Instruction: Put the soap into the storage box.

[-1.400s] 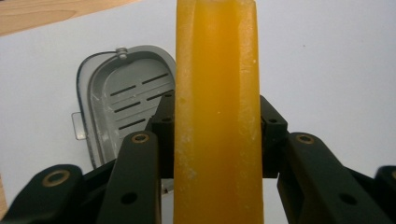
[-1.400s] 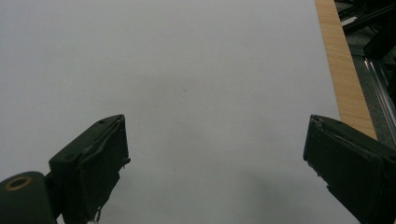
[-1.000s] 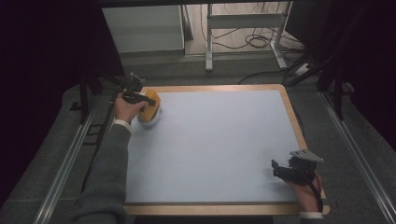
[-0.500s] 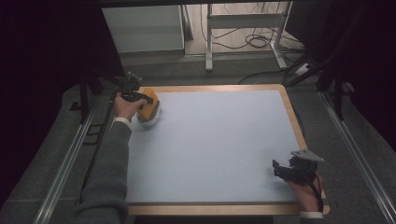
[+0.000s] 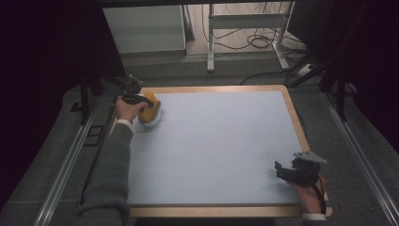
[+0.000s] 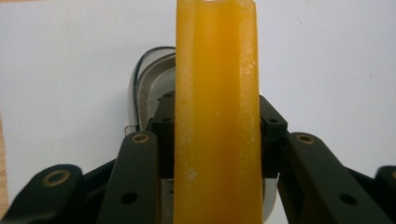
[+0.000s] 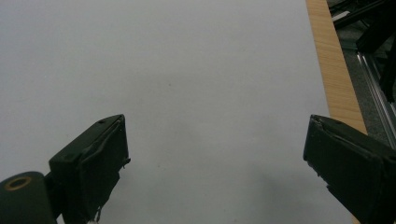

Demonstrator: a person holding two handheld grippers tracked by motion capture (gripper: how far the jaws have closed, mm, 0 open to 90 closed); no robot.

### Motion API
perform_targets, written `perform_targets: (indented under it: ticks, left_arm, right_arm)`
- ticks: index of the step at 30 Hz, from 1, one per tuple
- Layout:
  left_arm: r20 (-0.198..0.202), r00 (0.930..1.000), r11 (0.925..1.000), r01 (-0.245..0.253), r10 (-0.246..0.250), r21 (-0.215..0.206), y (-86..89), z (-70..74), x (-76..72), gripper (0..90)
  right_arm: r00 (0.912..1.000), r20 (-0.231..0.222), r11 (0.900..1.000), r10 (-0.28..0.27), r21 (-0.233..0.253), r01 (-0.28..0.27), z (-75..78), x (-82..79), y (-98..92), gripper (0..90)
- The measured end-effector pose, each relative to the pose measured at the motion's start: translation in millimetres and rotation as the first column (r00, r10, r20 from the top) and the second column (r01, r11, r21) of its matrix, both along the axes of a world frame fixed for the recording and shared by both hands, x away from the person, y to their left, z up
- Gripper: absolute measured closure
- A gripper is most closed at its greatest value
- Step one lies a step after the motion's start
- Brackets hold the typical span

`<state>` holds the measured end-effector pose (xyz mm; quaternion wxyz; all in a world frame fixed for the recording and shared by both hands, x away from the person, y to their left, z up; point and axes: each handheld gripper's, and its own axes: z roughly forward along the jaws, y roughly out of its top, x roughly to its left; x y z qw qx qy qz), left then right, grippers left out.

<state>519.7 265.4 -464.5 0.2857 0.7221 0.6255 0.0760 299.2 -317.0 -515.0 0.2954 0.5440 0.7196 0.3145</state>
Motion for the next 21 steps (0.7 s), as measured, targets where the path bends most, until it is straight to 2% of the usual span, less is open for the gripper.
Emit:
perform_targets:
  ticks: [2, 3, 4, 5, 7, 9, 10, 11, 14, 16, 20, 21]
  left_arm:
    - [0.000, 1.0000, 1.0000, -0.007, 0.007, -0.001, 2.0, -2.7, 0.1, 60.8]
    - [0.022, 0.9996, 0.9997, -0.019, 0.019, -0.018, 3.9, 0.0, -1.1, 58.7]
    - [0.022, 0.9996, 0.9997, -0.019, 0.019, -0.018, 3.9, 0.0, -1.1, 54.9]
    - [0.038, 0.9991, 0.9996, -0.020, 0.021, -0.020, 3.4, 3.1, -2.1, 54.9]
    - [0.072, 0.9967, 0.9993, -0.037, 0.037, -0.002, 4.0, 11.5, -5.7, 43.6]
    - [0.074, 0.9962, 0.9990, -0.046, 0.046, -0.004, 5.1, 12.6, -6.3, 40.5]
    - [0.069, 0.9965, 0.9989, -0.046, 0.047, -0.007, 6.0, 12.7, -6.5, 36.5]
    - [0.059, 0.9973, 0.9991, -0.043, 0.043, -0.002, 6.6, 12.5, -7.0, 28.6]
    - [0.066, 0.9969, 0.9990, -0.044, 0.043, 0.013, 8.6, 12.8, -12.1, 25.2]
    - [0.076, 0.9960, 0.9989, -0.047, 0.047, -0.004, 11.3, 13.3, -15.9, 22.6]
    - [0.075, 0.9963, 0.9991, -0.042, 0.043, -0.005, 16.3, 15.8, -23.5, 17.1]
    - [0.098, 0.9946, 0.9980, -0.030, 0.036, -0.056, 18.4, 18.2, -29.0, 17.3]
  right_arm:
    - [1.0000, 0.000, 1.000, 0.001, -0.002, -0.001, -0.1, 0.0, -0.4, 6.5]
    - [1.0000, -0.002, 1.000, 0.003, 0.000, -0.003, 0.0, -0.1, -0.1, 6.6]
    - [1.0000, -0.002, 1.000, 0.003, 0.000, -0.003, 0.0, -0.1, -0.1, 6.6]
    - [1.0000, -0.002, 1.000, 0.004, 0.000, -0.004, -0.1, 0.0, 0.1, 6.6]
    - [1.0000, -0.004, 1.000, 0.003, 0.000, -0.003, -0.1, 0.0, 0.8, 6.6]
    - [1.0000, -0.001, 1.000, 0.004, -0.003, -0.004, -0.1, 0.0, 1.2, 6.6]
    - [1.0000, -0.001, 1.000, 0.009, -0.005, -0.009, 0.0, -0.2, 1.4, 6.6]
    - [0.9999, -0.001, 1.000, 0.014, -0.002, -0.014, 0.3, -0.5, 1.7, 6.6]
    - [0.9999, -0.001, 1.000, 0.014, -0.002, -0.014, 0.1, -0.5, 1.4, 6.6]
    - [0.9999, -0.002, 1.000, 0.011, -0.005, -0.011, -0.2, -0.1, 1.1, 6.5]
    - [0.9999, -0.003, 1.000, 0.012, -0.006, -0.012, -0.5, 0.0, 1.7, 6.5]
    - [0.9999, -0.003, 1.000, 0.017, -0.005, -0.017, -0.4, 0.0, 2.0, 6.5]
